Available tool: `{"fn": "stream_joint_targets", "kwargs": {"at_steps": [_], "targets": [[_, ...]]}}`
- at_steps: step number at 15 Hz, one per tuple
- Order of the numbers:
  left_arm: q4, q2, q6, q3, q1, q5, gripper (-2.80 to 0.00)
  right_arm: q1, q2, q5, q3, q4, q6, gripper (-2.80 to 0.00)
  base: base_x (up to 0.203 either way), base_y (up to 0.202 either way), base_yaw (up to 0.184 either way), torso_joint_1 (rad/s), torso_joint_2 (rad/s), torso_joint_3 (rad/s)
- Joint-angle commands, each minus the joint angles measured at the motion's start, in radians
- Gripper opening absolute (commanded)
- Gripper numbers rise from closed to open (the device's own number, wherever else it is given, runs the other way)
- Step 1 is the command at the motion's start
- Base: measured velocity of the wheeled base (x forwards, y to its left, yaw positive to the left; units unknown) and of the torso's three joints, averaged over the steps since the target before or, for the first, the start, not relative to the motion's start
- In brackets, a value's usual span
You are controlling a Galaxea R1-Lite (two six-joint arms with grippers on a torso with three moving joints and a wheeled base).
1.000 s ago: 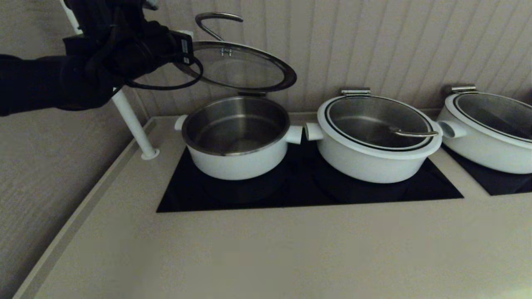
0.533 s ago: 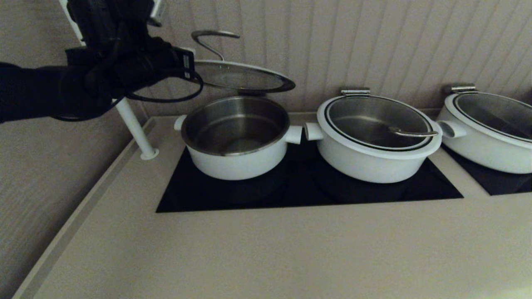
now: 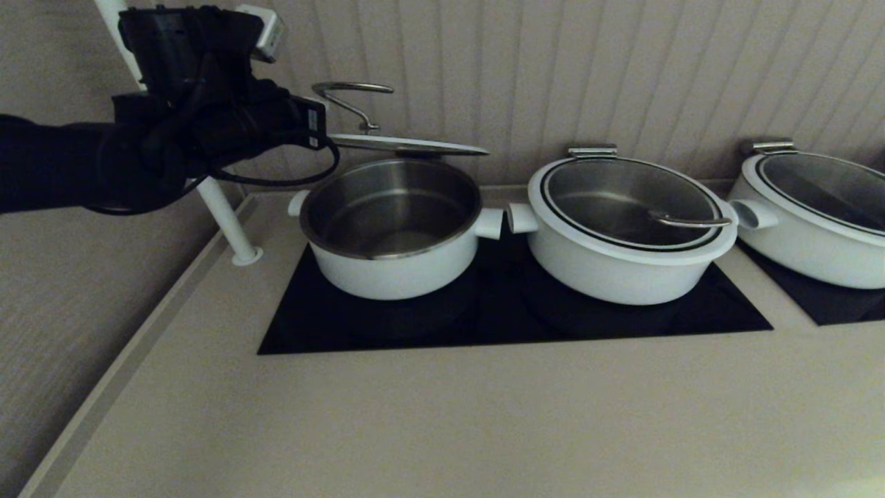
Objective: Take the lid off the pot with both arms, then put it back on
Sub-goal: Close the pot lid
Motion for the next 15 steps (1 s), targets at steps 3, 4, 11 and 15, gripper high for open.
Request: {"fn": "stream_joint_targets", "kwargs": {"at_steps": [3, 4, 11, 15], "targets": [[-0.020, -0.040, 0.001, 0.074, 0.000, 0.000, -2.80, 0.000, 0.002, 0.000, 0.000, 0.000, -0.001, -2.80, 0.000, 0.000, 0.000, 0.000, 0.00, 0.000], [-0.056, -0.042, 0.002, 0.097, 0.000, 0.000, -2.80, 0.000, 0.002, 0.000, 0.000, 0.000, -0.001, -2.80, 0.000, 0.000, 0.000, 0.000, 0.00, 0.000], [-0.117, -0.071, 0.004, 0.223, 0.000, 0.000, -2.80, 0.000, 0.002, 0.000, 0.000, -0.001, -0.001, -2.80, 0.000, 0.000, 0.000, 0.000, 0.00, 0.000], [-0.119, -0.079, 0.004, 0.270, 0.000, 0.002, -2.80, 0.000, 0.002, 0.000, 0.000, -0.003, 0.000, -2.80, 0.000, 0.000, 0.000, 0.000, 0.00, 0.000]]}}
